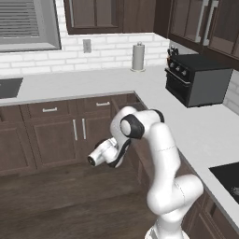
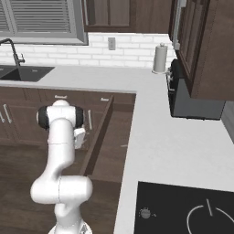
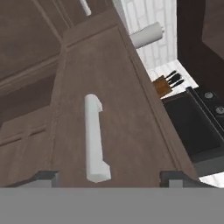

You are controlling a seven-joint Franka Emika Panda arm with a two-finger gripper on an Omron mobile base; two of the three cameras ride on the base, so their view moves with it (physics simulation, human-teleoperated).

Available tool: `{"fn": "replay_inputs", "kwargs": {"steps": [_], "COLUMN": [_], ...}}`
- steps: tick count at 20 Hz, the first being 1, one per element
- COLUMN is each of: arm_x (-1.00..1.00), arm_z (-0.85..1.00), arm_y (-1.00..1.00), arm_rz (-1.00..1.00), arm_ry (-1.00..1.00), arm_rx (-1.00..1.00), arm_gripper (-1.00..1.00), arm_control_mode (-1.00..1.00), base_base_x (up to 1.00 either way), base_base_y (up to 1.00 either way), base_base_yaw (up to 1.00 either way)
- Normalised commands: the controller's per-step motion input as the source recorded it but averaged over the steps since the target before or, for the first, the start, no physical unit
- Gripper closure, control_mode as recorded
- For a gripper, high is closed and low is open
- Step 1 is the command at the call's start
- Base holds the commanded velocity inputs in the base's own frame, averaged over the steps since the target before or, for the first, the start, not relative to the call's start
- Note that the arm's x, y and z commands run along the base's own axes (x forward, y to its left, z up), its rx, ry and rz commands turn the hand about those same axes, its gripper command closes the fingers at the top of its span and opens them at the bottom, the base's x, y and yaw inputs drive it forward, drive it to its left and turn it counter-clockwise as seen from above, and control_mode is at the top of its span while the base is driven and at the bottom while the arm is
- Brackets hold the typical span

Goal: Take a straw from the drawer in front and place it inside the glass cup on the dining counter.

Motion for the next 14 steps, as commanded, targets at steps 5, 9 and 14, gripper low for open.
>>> {"fn": "replay_inputs", "kwargs": {"steps": [5, 9, 14], "arm_x": [-0.49, -0.25, -0.12], "arm_z": [0.66, 0.97, 1.00], "arm_y": [0.24, 0.02, 0.00], "arm_rz": [0.00, 0.00, 0.00], "arm_ry": [-0.15, -0.10, -0.13], "arm_rx": [0.06, 0.15, 0.16], "arm_gripper": [-1.00, -1.00, -1.00], "arm_control_mode": [-1.00, -1.00, -1.00], "base_base_x": [0.00, 0.00, 0.00], "base_base_y": [0.00, 0.00, 0.00], "base_base_yaw": [0.00, 0.00, 0.00]}}
